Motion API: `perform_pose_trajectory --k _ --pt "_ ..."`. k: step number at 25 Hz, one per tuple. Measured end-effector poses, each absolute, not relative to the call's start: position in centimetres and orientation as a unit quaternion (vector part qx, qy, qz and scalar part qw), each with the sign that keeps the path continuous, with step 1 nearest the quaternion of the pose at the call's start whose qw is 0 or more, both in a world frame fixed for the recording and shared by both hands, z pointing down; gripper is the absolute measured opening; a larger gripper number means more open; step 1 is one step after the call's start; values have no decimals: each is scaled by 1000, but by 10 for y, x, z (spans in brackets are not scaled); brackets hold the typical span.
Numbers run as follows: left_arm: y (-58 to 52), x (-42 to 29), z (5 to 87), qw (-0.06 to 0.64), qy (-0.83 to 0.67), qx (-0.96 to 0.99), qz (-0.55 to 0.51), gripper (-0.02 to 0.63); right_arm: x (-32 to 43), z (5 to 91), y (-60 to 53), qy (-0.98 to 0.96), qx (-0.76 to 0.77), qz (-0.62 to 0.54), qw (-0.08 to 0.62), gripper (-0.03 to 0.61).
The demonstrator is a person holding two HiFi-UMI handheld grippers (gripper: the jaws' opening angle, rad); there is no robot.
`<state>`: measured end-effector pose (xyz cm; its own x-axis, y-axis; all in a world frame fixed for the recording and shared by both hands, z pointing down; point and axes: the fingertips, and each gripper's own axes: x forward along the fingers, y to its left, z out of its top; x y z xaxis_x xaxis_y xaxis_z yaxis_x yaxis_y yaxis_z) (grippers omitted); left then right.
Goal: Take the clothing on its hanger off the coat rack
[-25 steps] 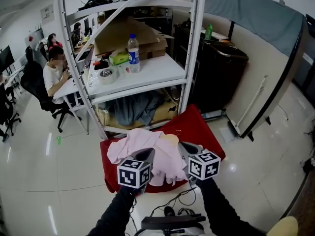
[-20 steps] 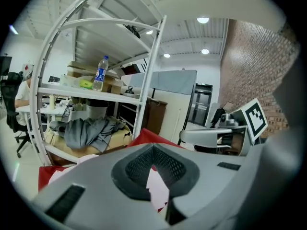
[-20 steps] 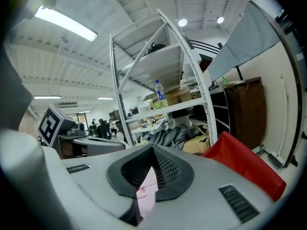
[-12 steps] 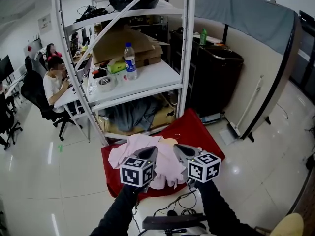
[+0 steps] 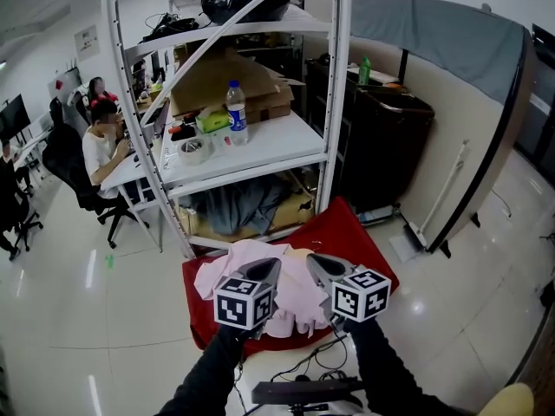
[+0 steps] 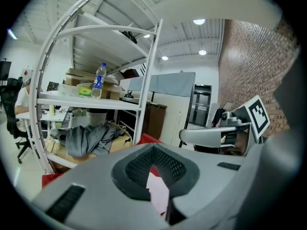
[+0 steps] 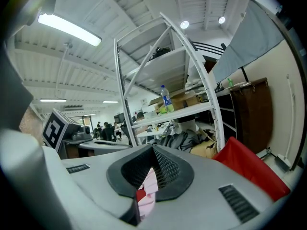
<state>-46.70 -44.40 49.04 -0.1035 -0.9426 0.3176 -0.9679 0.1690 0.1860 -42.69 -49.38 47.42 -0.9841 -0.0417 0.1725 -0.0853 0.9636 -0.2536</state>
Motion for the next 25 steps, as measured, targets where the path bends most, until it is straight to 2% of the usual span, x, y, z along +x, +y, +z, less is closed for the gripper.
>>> perform_pose_trajectory --k 25 --pt "-437 -482 483 176 -744 644 35 -5 -441 459 -485 -990 26 122 67 -25"
